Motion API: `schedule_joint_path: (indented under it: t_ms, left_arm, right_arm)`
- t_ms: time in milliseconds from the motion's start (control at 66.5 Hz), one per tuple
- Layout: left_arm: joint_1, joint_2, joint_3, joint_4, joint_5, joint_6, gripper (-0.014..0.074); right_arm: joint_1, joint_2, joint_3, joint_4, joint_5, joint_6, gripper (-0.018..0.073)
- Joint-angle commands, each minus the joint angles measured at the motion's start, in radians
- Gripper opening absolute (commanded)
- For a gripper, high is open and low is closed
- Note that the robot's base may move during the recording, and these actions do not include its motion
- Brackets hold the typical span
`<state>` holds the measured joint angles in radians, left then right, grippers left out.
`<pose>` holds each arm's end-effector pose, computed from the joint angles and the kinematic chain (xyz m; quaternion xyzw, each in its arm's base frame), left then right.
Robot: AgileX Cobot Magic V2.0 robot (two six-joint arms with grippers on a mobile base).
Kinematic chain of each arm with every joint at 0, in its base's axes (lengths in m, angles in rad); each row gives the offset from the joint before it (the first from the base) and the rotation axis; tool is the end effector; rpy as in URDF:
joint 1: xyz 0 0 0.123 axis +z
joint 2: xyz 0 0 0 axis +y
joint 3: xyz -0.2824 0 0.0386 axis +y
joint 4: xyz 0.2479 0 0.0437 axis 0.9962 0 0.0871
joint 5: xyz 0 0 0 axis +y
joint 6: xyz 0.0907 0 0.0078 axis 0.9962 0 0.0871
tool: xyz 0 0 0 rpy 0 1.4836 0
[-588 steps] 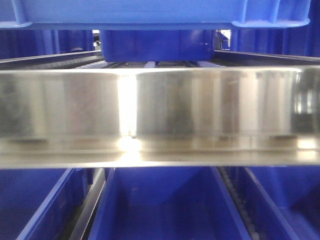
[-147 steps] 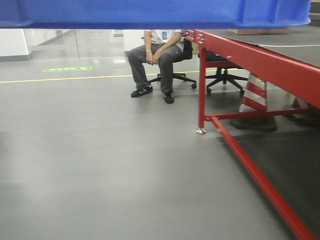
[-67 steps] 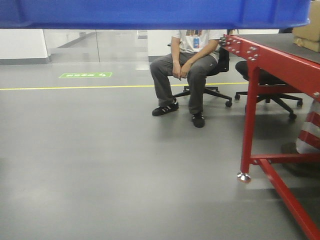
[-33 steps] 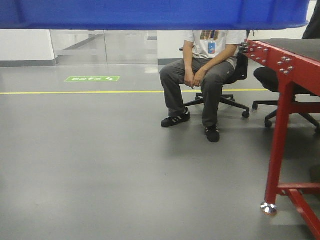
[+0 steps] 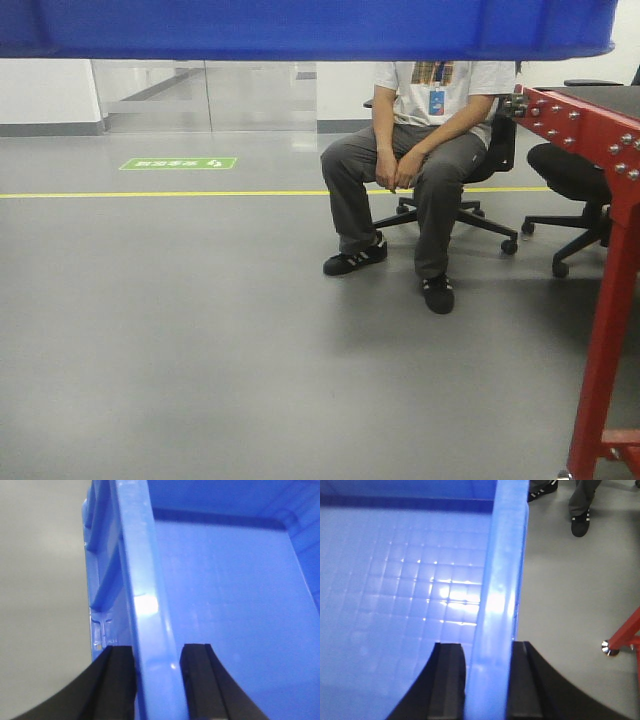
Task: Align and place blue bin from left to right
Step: 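Carry the bin with both grippers while driving past the red conveyor, then carry the bin with both grippers while turning toward another bin shelf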
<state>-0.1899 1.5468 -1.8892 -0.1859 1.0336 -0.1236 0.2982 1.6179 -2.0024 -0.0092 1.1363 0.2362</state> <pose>0.3164 -0.0755 0.4801 0.0242 0.8813 -0.1638 0.4426 0.3222 0.0982 0.4805 -0.0278 0.8987 0.1111 0.4234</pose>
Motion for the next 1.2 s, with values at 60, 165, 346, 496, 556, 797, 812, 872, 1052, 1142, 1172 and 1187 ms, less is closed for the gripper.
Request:
schedule_joint_path:
  t_ms: [60, 165, 346, 496, 556, 797, 812, 872, 1052, 1142, 1172, 1187]
  left_arm:
    - [-0.014, -0.024, -0.018, -0.098, -0.184, 0.008, -0.0111]
    - [-0.014, -0.024, -0.018, -0.098, -0.226, 0.008, -0.0111]
    - [-0.014, -0.024, -0.018, -0.098, -0.309, 0.008, -0.0111]
    - [-0.014, -0.024, -0.018, -0.098, -0.397, 0.008, -0.0111]
    - [-0.014, -0.024, -0.018, -0.098, -0.427, 0.008, -0.0111]
    - [-0.014, -0.024, -0.018, -0.098, -0.450, 0.008, -0.0111]
    - [-0.014, -0.024, -0.018, -0.098, -0.450, 0.008, -0.0111]
    - [-0.014, -0.024, -0.018, -0.098, -0.450, 0.008, -0.0111]
    - [-0.014, -0.024, -0.018, -0.098, -0.450, 0.008, -0.0111]
    - [-0.014, -0.024, -0.018, -0.098, -0.450, 0.008, -0.0111]
    - [-0.014, -0.024, -0.018, -0.098, -0.450, 0.008, -0.0111]
    - [-0.014, -0.024, -0.018, -0.098, -0.450, 0.008, -0.0111]
  right_arm:
    - [0.011, -0.023, -0.012, 0.083, -0.097, -0.009, -0.0071]
    - [0.011, -0.023, -0.012, 0.083, -0.097, -0.009, -0.0071]
    - [0.011, -0.023, -0.012, 0.083, -0.097, -0.009, -0.0071]
    - [0.011, -0.023, -0.012, 0.083, -0.097, -0.009, -0.0071]
    - [0.011, -0.023, -0.012, 0.083, -0.097, -0.009, -0.0071]
    - [0.011, -0.023, -0.012, 0.083, -0.097, -0.009, -0.0071]
    - [0.011, -0.023, -0.012, 0.083, -0.097, -0.009, -0.0071]
    - [0.011, -0.023, -0.012, 0.083, -0.097, -0.009, -0.0071]
    - [0.011, -0.023, -0.012, 0.083, -0.097, -0.009, -0.0071]
    - [0.011, -0.023, -0.012, 0.083, -0.097, -0.009, -0.0071]
    - [0.011, -0.023, -0.012, 0.083, -0.097, -0.009, -0.0071]
    - [0.011, -0.023, -0.012, 0.083, -0.097, -0.009, -0.0071]
